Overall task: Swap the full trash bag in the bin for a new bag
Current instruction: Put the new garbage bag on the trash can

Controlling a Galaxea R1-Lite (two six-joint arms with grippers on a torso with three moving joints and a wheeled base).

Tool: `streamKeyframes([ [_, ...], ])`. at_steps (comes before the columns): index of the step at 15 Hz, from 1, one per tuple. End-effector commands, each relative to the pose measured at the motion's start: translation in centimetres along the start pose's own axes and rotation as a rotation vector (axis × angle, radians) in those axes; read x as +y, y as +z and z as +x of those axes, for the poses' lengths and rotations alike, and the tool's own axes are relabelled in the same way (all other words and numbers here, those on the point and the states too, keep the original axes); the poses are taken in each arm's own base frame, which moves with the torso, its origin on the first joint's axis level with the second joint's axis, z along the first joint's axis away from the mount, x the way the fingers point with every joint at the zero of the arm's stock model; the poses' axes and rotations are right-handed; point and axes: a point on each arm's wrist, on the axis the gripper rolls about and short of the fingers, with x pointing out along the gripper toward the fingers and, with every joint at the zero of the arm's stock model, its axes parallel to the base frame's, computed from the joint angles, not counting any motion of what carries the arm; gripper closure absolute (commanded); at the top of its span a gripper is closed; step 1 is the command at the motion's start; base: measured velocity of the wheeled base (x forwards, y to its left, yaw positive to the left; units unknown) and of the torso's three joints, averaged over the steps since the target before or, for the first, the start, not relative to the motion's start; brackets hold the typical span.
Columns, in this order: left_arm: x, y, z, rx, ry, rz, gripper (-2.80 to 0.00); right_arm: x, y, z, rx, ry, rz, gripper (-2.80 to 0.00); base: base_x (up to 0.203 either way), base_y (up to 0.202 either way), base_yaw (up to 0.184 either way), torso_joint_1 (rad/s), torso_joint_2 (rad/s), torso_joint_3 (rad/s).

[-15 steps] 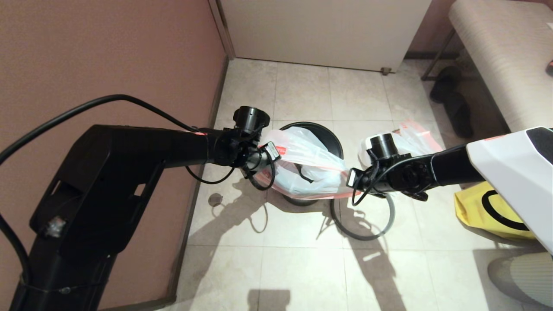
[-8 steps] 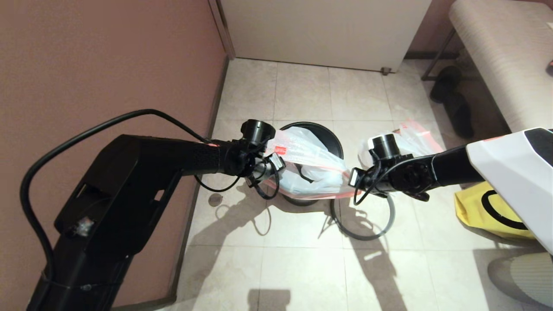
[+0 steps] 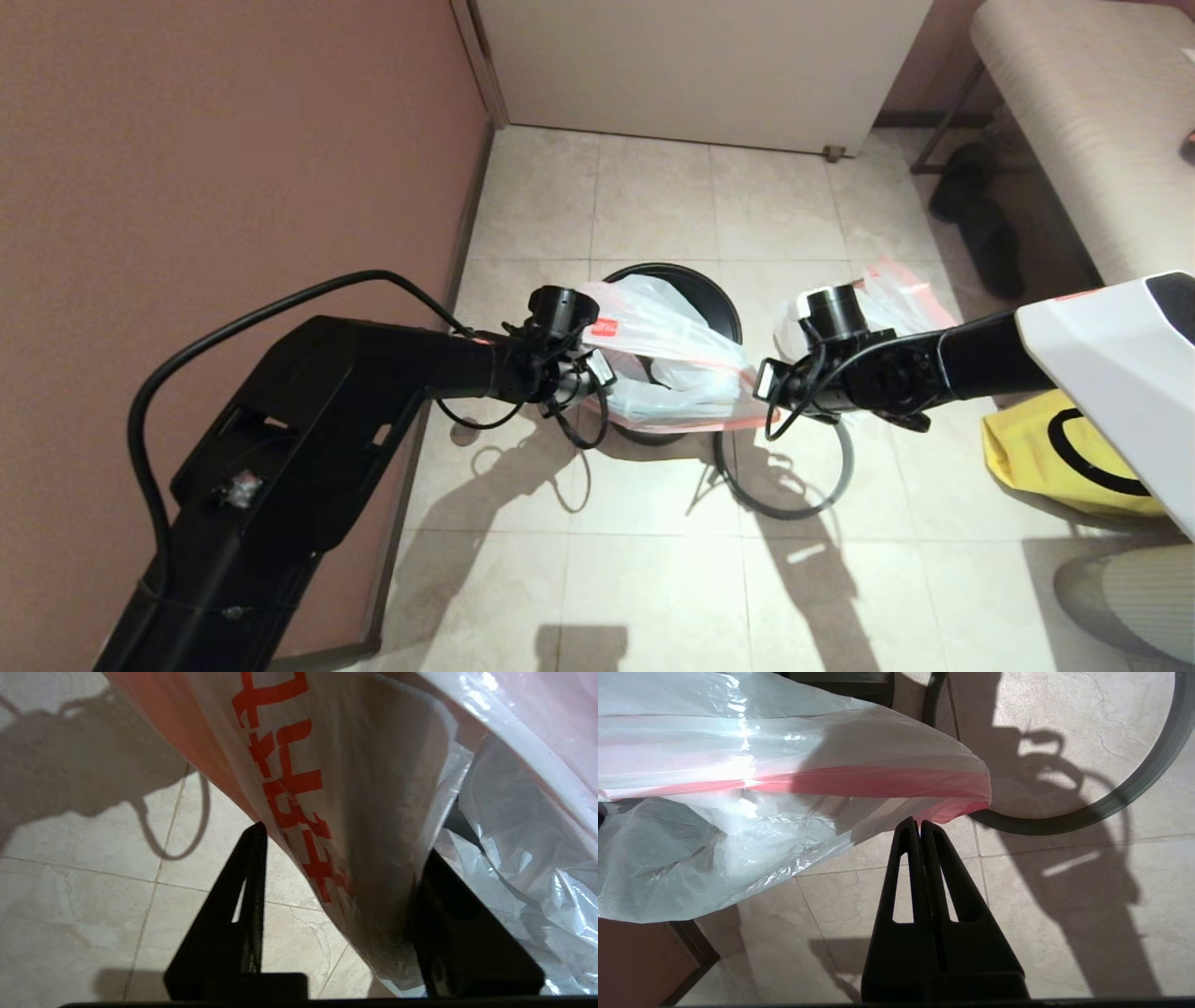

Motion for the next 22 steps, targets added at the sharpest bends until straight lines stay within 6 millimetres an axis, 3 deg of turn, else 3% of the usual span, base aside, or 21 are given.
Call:
streamKeyframes([
  [1, 0.1, -0.1, 0.1, 0.001, 0.004, -0.004, 0.00, 0.1, -0.1, -0.2, 0.003, 0.001, 0.001, 0.00, 0.000, 0.000, 0.000, 0.000, 0.00, 0.000],
  [4, -0.4, 0.9, -1.1, -0.020, -0.012, -0.014, 0.00, 0.4, -1.3, 0.0, 0.033, 0.000, -0.014, 0.00, 0.000, 0.000, 0.000, 0.000, 0.00, 0.000],
  [9, -0.6, 1.2, -1.5, -0.026, -0.019, -0.016, 0.00, 2.8, -6.7, -0.6, 0.116, 0.031, -0.096, 0.00, 0.000, 0.000, 0.000, 0.000, 0.00, 0.000],
  [15, -0.3, 0.2, -0.5, -0.016, 0.007, -0.005, 0.00, 2.4, -5.7, -5.7, -0.017, 0.032, -0.106, 0.00, 0.000, 0.000, 0.000, 0.000, 0.00, 0.000],
  [17, -0.3, 0.0, -0.4, -0.017, 0.013, -0.001, 0.00, 2.6, -7.2, -7.1, 0.010, 0.049, -0.143, 0.00, 0.000, 0.000, 0.000, 0.000, 0.00, 0.000],
  [19, -0.6, -0.3, -0.4, -0.015, 0.011, 0.004, 0.00, 3.1, -7.4, -8.5, 0.009, 0.097, -0.150, 0.00, 0.000, 0.000, 0.000, 0.000, 0.00, 0.000],
  [22, -1.0, -0.7, -0.5, -0.009, 0.006, 0.009, 0.00, 3.9, -9.9, -7.9, 0.083, 0.124, -0.194, 0.00, 0.000, 0.000, 0.000, 0.000, 0.00, 0.000],
])
